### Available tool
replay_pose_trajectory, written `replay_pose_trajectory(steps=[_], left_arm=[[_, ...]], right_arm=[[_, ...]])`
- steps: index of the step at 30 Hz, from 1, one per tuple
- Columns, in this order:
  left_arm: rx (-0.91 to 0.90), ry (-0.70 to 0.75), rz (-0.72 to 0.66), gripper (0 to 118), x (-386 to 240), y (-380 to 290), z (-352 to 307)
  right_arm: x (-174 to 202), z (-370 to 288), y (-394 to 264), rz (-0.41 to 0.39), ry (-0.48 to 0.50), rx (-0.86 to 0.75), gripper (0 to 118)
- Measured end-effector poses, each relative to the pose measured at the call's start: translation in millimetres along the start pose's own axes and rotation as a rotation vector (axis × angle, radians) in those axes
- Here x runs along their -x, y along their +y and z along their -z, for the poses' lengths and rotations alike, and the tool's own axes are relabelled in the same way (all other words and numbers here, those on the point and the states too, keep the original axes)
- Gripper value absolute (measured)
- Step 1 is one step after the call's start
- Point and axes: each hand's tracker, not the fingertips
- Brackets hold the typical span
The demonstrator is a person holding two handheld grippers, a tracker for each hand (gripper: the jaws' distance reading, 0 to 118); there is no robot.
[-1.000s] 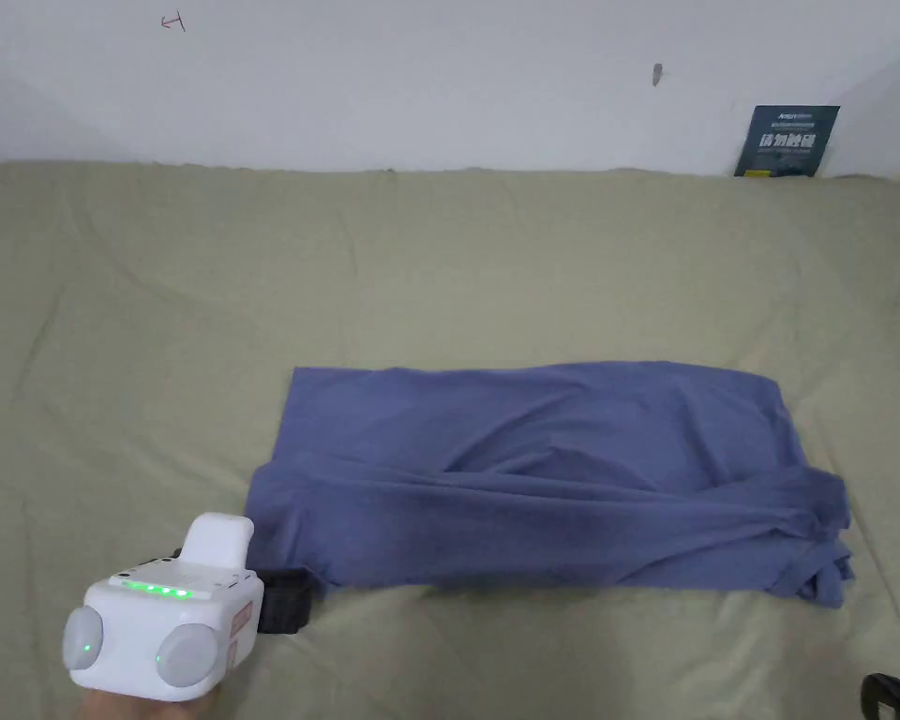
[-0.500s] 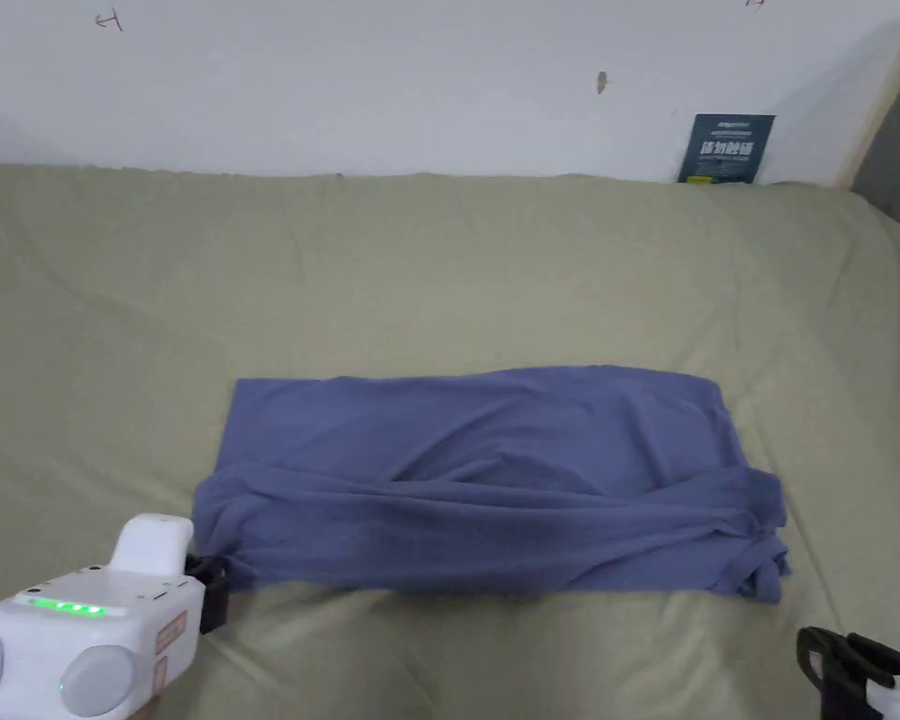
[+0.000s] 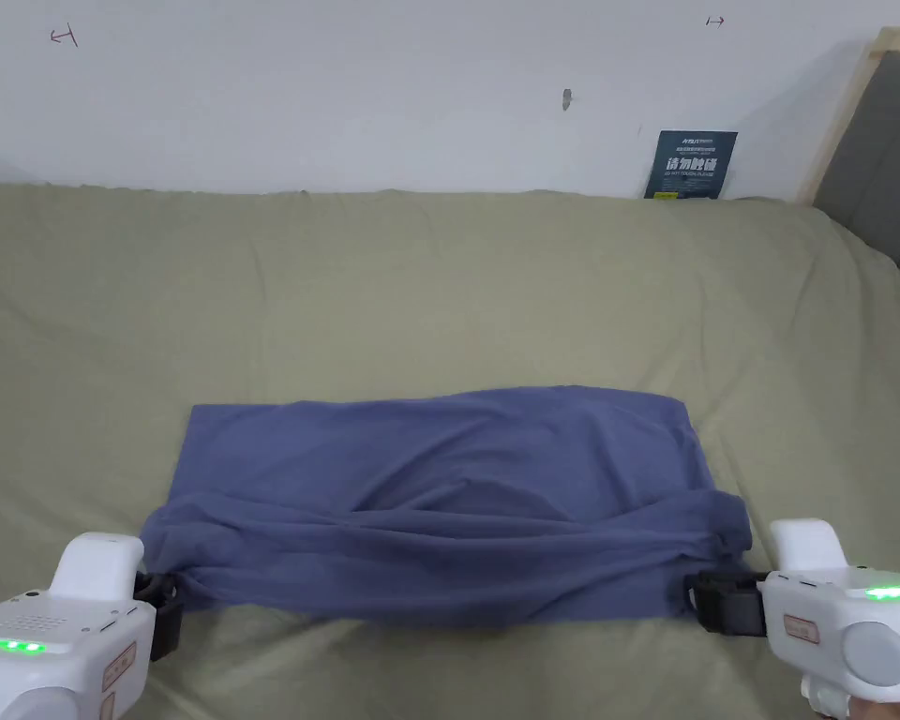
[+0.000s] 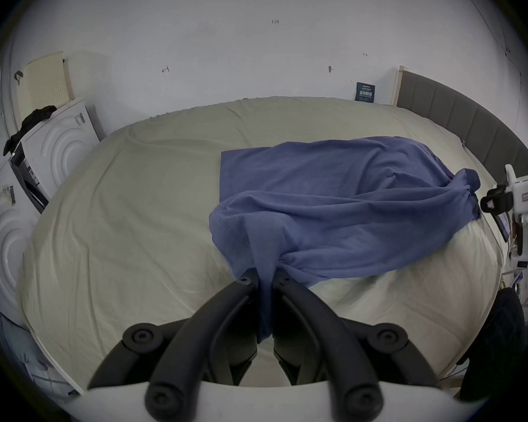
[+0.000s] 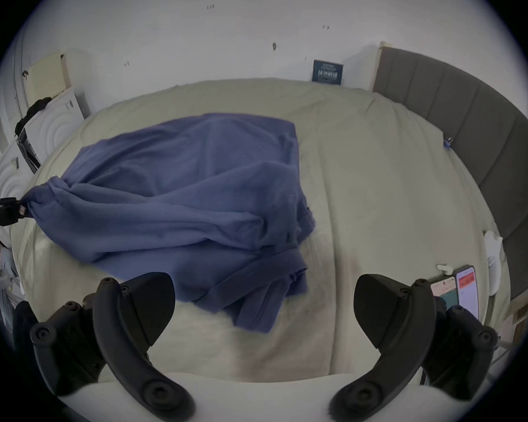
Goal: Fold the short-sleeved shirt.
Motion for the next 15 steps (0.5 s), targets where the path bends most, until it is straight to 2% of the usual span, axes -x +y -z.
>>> replay_pose_trajectory(steps=[1,2,3,4,5,6,7,9,11,15], left_arm=[[0.005,0.0,0.0,4,-1,0,1],[0.011,0.0,-0.002,4,-1,0,2],[0.016,-0.014,-0.01,4,-2,-1,2],[0.008,-0.014,-0.016,4,-2,-2,2],[-0.002,-0.017,-0.024,4,-3,-3,1],[0.031,-0.051,-0.056,4,-2,-2,1],[0.042,-0.047,-0.07,4,-2,-2,2],[0.038,-0.054,-0.049,3,-2,-3,4],[0.042,-0.055,-0.036,3,-3,-3,1],[0.009,-0.059,-0.039,3,4,2,-21]], right_arm=[[0,7,-1,-0.011,-0.014,0.024,115],[-2,16,-7,-0.02,-0.028,0.04,105],[-4,21,-10,-0.02,-0.019,0.059,67],[-6,22,-13,-0.011,-0.014,0.058,67],[-7,22,-15,-0.001,0.008,0.056,55],[0,0,-6,0.034,0.099,0.027,38],[6,-4,-6,0.031,0.077,0.02,22],[15,-8,-4,-0.006,0.066,0.016,12],[1,-6,0,0.004,0.079,0.01,11],[-10,-46,10,0.046,0.125,-0.03,11]])
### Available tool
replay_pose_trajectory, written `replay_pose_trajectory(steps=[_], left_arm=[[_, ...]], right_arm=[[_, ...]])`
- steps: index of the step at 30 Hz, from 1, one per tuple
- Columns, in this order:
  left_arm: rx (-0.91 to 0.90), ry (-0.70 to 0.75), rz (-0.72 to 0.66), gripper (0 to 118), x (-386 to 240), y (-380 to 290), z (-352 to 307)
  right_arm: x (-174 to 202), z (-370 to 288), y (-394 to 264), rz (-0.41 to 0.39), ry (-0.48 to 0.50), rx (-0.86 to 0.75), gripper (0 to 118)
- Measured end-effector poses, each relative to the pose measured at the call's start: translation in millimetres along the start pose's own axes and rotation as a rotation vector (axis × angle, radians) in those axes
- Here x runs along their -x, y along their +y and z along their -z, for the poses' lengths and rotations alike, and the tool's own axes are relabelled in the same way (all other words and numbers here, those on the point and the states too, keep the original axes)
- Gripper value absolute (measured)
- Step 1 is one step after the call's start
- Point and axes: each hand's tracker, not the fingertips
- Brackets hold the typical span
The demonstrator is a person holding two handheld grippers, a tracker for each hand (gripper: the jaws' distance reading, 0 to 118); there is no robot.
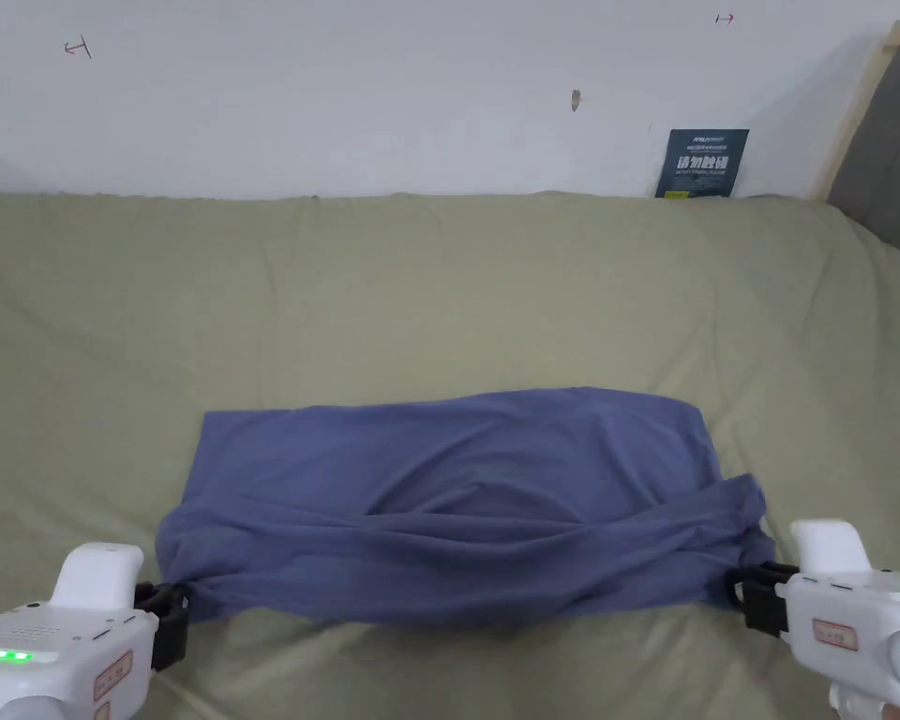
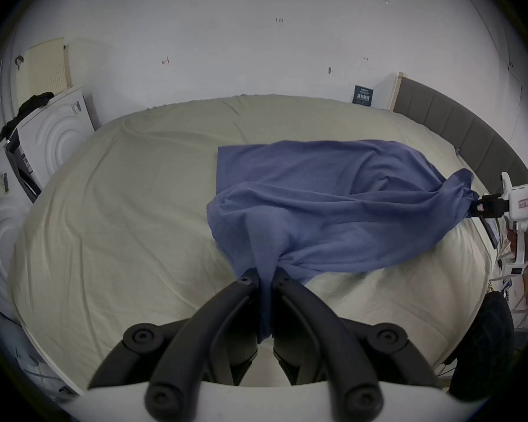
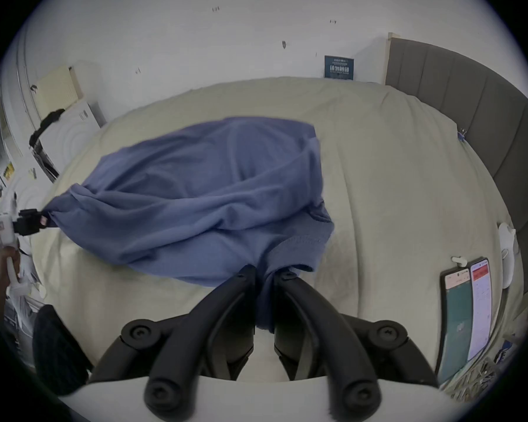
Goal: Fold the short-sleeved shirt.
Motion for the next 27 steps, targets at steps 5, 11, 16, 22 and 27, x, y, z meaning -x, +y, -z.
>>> replay_pose_trajectory(steps=[5,11,16,22,27], left_arm=[[-0.01,-0.037,0.025,3,1,7,-39],[-0.021,-0.02,0.067,3,0,-9,-84],[0.084,-0.026,0.057,3,-1,-53,-76],[0.116,-0.021,-0.004,4,1,-84,-54],[-0.059,-0.028,-0.022,78,7,-74,-98]], right_arm=[[3,-56,8,0.015,0.056,-0.014,11],[7,-113,-11,-0.001,0.051,0.005,11],[6,-97,-64,0.004,0.031,0.099,11],[4,-71,-107,0.072,0.006,0.099,11],[9,-105,-100,0.12,0.027,-0.059,118]])
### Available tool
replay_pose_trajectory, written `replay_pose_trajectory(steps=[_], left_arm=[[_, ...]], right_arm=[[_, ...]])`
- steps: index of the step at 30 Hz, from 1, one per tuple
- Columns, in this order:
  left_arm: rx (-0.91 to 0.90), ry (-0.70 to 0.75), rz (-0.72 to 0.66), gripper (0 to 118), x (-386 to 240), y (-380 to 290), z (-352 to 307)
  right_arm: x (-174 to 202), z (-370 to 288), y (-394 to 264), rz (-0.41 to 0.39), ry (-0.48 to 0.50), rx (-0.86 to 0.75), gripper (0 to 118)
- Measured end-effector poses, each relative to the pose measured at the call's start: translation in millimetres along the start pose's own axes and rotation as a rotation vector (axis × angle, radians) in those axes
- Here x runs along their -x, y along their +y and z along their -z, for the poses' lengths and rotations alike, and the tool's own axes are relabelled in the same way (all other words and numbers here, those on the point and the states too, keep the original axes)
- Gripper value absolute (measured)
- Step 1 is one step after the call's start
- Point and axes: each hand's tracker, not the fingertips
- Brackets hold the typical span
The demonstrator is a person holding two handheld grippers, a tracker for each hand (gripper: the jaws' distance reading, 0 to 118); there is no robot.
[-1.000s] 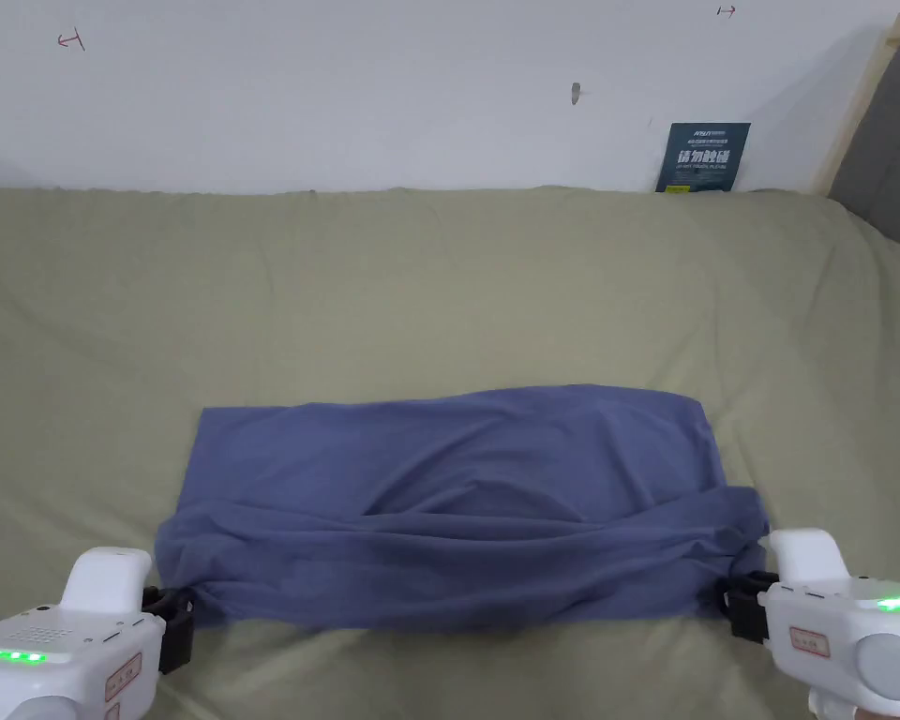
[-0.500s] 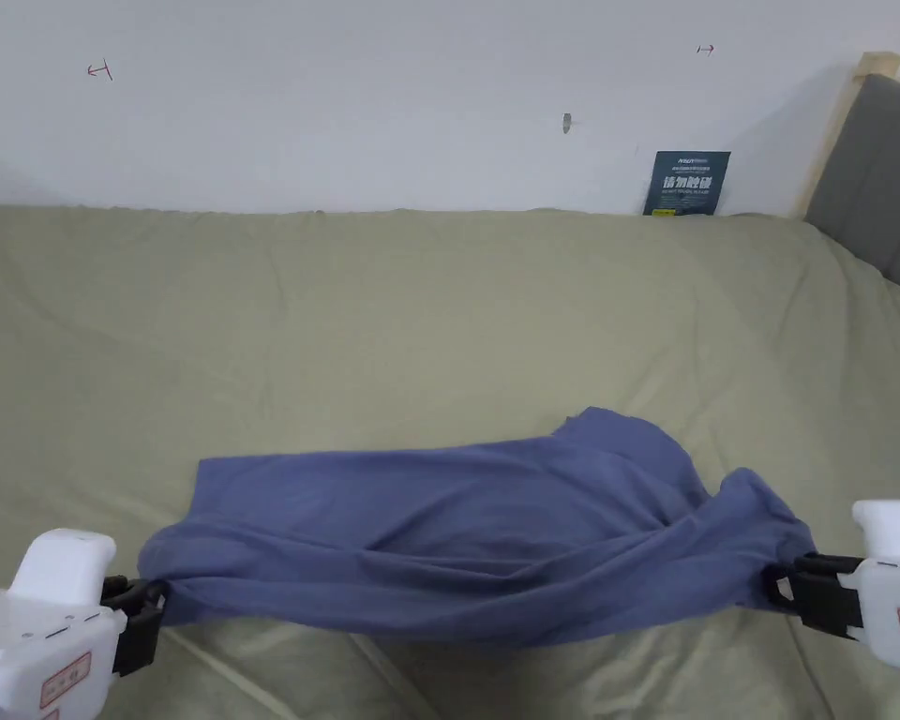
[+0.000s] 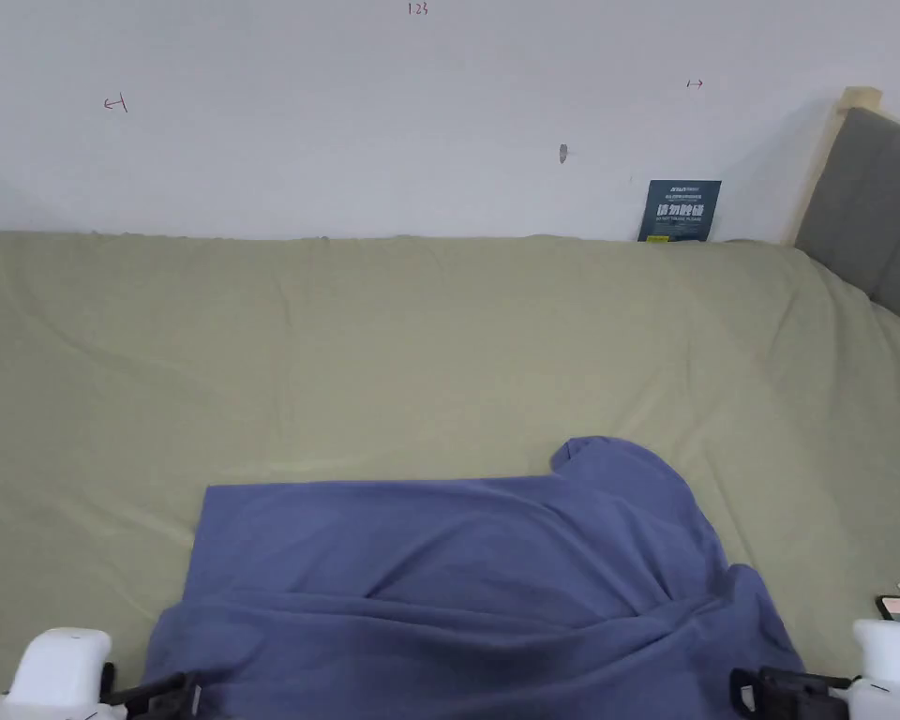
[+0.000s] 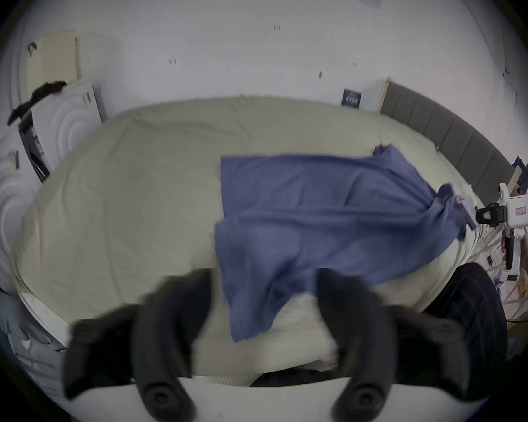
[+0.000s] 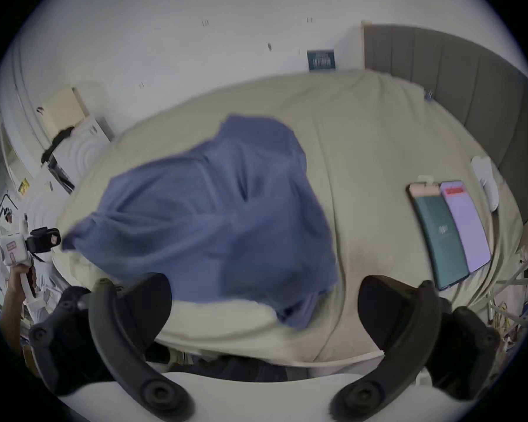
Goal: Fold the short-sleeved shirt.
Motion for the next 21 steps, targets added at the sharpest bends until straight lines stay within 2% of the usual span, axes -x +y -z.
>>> replay_pose_trajectory(steps=[1,3,6,8,11,12,13,14,15,16,17,18,20,21], left_arm=[[-0.058,0.011,-0.008,86,0,3,-16],[-0.187,0.028,-0.028,87,-5,9,-46],[-0.367,0.04,-0.026,102,-20,15,-82],[-0.485,0.011,-0.017,104,-33,16,-100],[-0.55,0.01,-0.028,104,-47,18,-115],[-0.559,0.012,-0.021,104,-52,18,-118],[-0.565,0.035,-0.001,101,-58,18,-121],[-0.577,0.069,0.028,90,-65,17,-124],[-0.587,0.063,0.054,50,-68,17,-125],[-0.595,0.06,0.068,15,-72,17,-125],[-0.593,0.068,0.063,4,-74,18,-123],[-0.589,0.109,0.06,4,-77,19,-121],[-0.537,0.032,0.053,3,-73,26,-116],[-0.523,0.064,0.04,2,-73,28,-112]], right_arm=[[5,-19,3,-0.005,0.013,-0.081,118],[19,-47,9,-0.014,0.006,-0.186,118],[50,-86,11,-0.045,0.017,-0.355,118],[75,-104,10,-0.08,0.009,-0.436,118],[102,-123,8,-0.113,0.009,-0.519,118],[108,-125,5,-0.122,0.014,-0.541,116],[115,-130,3,-0.135,0.041,-0.563,108],[122,-132,1,-0.145,0.035,-0.574,86],[128,-134,0,-0.163,0.017,-0.587,42],[135,-132,-2,-0.199,-0.026,-0.598,14],[141,-131,-3,-0.231,-0.055,-0.599,10],[142,-131,-5,-0.249,-0.043,-0.609,9],[144,-128,-3,-0.256,0.006,-0.577,9],[147,-127,-2,-0.264,0.002,-0.569,9]])
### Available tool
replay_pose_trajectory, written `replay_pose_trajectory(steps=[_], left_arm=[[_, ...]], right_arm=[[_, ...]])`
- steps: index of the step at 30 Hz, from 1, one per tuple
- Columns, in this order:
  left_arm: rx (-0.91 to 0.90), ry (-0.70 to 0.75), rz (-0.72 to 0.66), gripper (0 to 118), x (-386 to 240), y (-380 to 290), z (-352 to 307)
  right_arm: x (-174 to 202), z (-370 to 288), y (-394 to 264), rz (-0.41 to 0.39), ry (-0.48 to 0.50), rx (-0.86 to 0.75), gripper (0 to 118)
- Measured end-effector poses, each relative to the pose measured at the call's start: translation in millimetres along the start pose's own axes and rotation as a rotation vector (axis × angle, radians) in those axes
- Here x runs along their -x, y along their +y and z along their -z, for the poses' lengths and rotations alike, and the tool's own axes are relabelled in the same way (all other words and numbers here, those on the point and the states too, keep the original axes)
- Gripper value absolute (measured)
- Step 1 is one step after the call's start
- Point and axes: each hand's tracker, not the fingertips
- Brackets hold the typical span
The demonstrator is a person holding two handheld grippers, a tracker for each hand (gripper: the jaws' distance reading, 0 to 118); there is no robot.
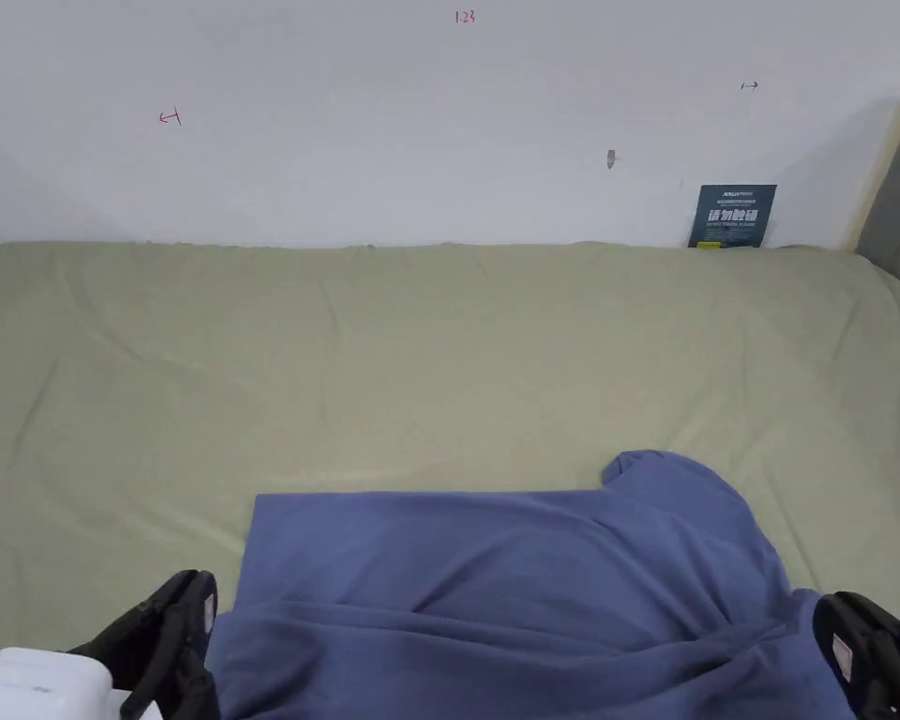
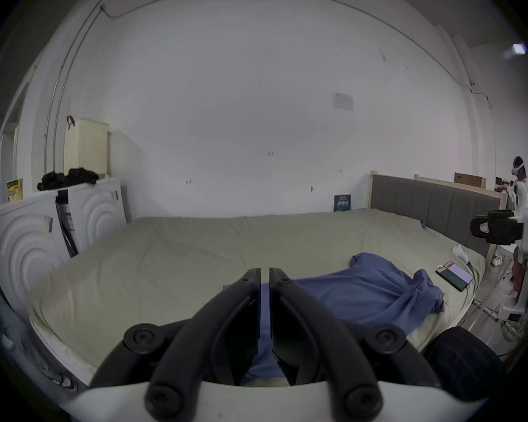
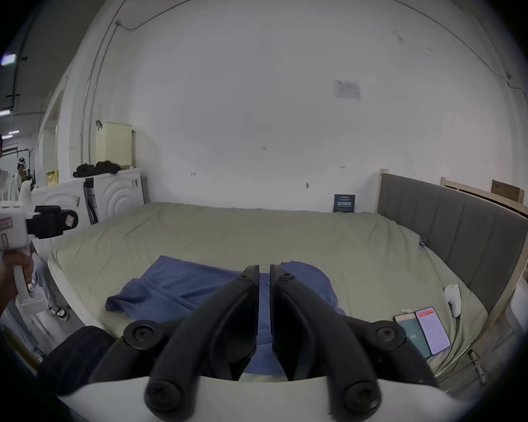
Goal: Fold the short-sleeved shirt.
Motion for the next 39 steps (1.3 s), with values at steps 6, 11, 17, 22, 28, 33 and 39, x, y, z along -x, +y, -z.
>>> replay_pose_trajectory(steps=[6,11,17,22,28,33,39], left_arm=[[0.188,-0.002,-0.029,2,15,-1,66],[0.385,0.003,-0.065,2,50,-20,190],[0.515,-0.011,-0.041,14,70,-40,317],[0.563,0.079,0.062,114,83,-66,383],[0.727,0.079,0.028,106,91,-100,418],[0.677,0.014,0.016,51,75,-100,391],[0.595,-0.042,-0.038,2,78,-86,367]], right_arm=[[-3,20,-2,0.004,0.015,0.046,9],[-13,49,-12,0.027,0.016,0.105,9],[-25,83,-22,0.053,-0.006,0.165,9],[-29,106,-24,0.052,-0.015,0.197,9],[-35,122,-30,0.062,-0.018,0.227,9],[-37,127,-27,0.073,-0.023,0.235,9],[-63,159,-24,0.074,-0.041,0.297,9]])
